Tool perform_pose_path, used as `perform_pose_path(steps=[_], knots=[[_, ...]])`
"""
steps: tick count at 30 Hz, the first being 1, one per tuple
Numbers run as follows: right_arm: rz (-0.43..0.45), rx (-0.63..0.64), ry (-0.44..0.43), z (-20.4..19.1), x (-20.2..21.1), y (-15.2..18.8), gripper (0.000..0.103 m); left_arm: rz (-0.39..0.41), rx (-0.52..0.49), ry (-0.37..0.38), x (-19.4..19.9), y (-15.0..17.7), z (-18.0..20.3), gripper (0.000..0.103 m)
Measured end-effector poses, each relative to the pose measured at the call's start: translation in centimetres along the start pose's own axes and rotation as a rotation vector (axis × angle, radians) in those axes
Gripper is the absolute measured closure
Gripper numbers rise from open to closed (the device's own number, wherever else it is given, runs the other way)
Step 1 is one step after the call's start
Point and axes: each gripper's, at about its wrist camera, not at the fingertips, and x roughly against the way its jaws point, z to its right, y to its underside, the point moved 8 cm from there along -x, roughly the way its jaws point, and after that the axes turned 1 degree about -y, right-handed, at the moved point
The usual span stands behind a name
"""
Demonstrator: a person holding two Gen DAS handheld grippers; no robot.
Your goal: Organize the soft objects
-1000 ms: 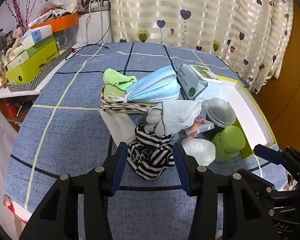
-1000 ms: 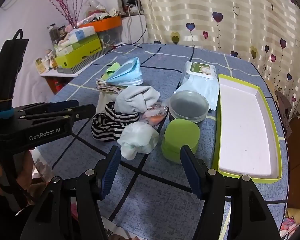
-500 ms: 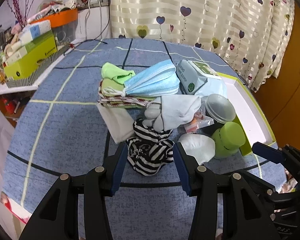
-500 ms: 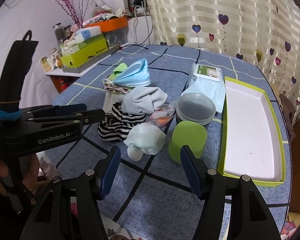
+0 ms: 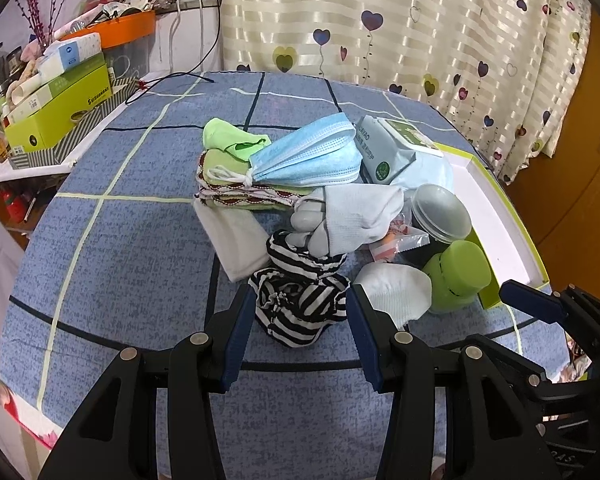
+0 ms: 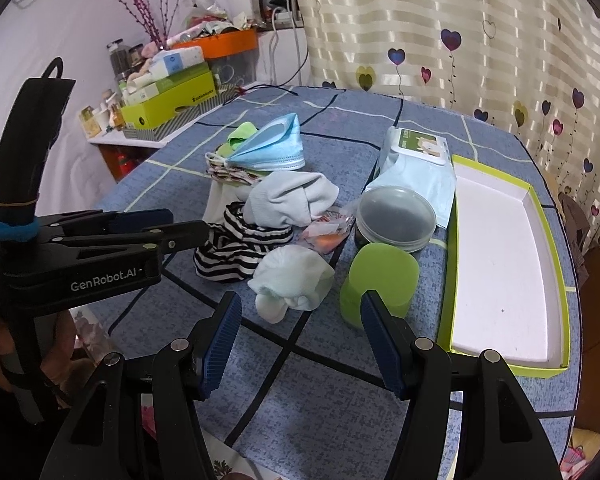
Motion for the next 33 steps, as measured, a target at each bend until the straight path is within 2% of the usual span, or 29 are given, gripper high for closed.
perform_pose_path(steps=[33], knots=[[0.006, 0.005, -0.010, -0.17, -0.14, 0.08, 0.041, 0.003, -0.012, 0.025, -0.07, 0.18, 0.43, 0.055]])
